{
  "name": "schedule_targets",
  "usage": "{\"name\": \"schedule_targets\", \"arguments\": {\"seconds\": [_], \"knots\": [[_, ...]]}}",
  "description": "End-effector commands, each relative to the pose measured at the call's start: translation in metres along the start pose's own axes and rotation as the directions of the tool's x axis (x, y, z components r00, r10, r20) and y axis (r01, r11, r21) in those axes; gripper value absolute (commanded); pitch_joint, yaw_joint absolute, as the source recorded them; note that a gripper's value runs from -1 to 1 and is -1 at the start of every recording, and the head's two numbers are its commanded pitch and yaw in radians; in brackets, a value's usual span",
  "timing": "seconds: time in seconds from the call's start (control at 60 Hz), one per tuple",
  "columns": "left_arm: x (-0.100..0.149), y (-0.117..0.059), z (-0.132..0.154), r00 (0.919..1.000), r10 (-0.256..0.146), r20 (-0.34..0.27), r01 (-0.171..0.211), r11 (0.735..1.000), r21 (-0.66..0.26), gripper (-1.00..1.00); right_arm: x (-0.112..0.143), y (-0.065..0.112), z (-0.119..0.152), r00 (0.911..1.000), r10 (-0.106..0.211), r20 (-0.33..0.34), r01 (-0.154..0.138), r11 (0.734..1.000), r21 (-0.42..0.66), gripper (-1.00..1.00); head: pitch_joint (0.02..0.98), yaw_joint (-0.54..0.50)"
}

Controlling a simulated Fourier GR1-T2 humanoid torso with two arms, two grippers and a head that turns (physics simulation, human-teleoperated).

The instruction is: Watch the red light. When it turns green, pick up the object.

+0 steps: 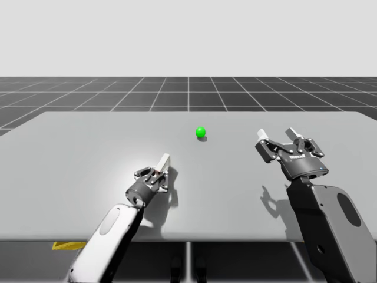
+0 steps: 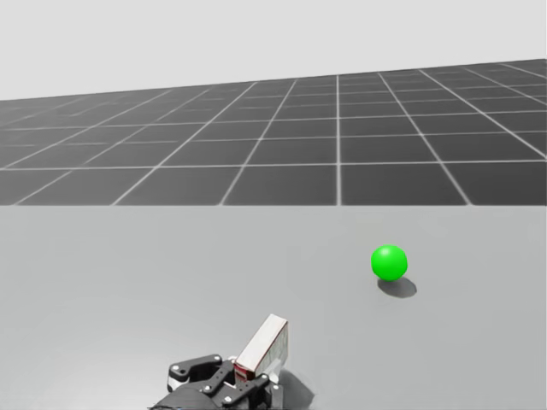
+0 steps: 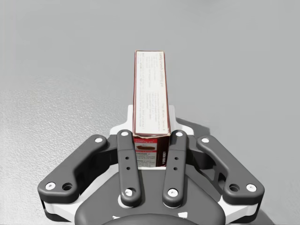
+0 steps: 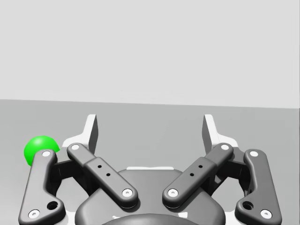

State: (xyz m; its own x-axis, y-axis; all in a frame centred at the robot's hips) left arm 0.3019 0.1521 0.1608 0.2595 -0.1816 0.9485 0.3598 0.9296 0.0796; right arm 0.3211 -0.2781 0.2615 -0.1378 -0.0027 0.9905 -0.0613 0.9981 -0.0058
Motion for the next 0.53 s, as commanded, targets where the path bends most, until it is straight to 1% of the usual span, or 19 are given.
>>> {"name": "schedule_targets", "arguments": {"seconds": [0.017,0.133,0.167,0.283,0.35,0.4,0.467,0.483,0.517,0.533], "knots": [[0.046,0.006,0.007,0.9937,-0.039,0.105,0.044,0.998,-0.048,1.00,0.000,-0.001,-0.001,1.0000,0.001,-0.001,-0.001,1.000,-0.002,-1.00,0.452,0.16],[0.068,0.014,0.012,0.9877,-0.045,0.149,0.050,0.998,-0.026,1.00,0.000,-0.001,-0.001,1.0000,0.001,-0.001,-0.001,1.000,-0.003,-1.00,0.450,0.17],[0.078,0.017,0.015,0.9848,-0.044,0.168,0.048,0.999,-0.020,1.00,0.000,-0.001,-0.001,1.0000,0.000,-0.001,0.000,1.000,-0.003,-1.00,0.448,0.17],[0.100,0.022,0.021,0.9752,-0.054,0.214,0.056,0.998,-0.003,1.00,0.000,-0.001,0.000,1.0000,0.000,-0.004,0.000,1.000,-0.001,-1.00,0.446,0.17],[0.114,0.025,0.026,0.9678,-0.071,0.241,0.071,0.997,0.009,1.00,0.000,-0.001,-0.001,1.0000,0.000,-0.004,0.000,1.000,-0.001,-1.00,0.446,0.17],[0.125,0.026,0.030,0.9607,-0.080,0.266,0.079,0.997,0.017,1.00,-0.001,-0.001,-0.001,1.0000,0.000,-0.004,0.000,1.000,-0.001,-1.00,0.446,0.17],[0.134,0.026,0.034,0.9536,-0.090,0.287,0.087,0.996,0.025,1.00,0.000,-0.001,0.000,1.0000,0.000,-0.003,0.000,1.000,-0.002,-1.00,0.444,0.17],[0.141,0.026,0.037,0.9477,-0.096,0.304,0.091,0.995,0.031,1.00,0.000,-0.001,0.000,1.0000,-0.001,-0.003,0.001,1.000,-0.001,-1.00,0.444,0.17],[0.146,0.026,0.039,0.9430,-0.095,0.319,0.089,0.995,0.034,1.00,0.000,-0.001,-0.001,1.0000,-0.001,-0.003,0.001,1.000,-0.001,-1.00,0.444,0.17],[0.150,0.025,0.041,0.9381,-0.097,0.333,0.090,0.995,0.038,1.00,0.000,-0.001,-0.001,1.0000,-0.001,-0.003,0.001,1.000,-0.001,-1.00,0.443,0.17]]}}
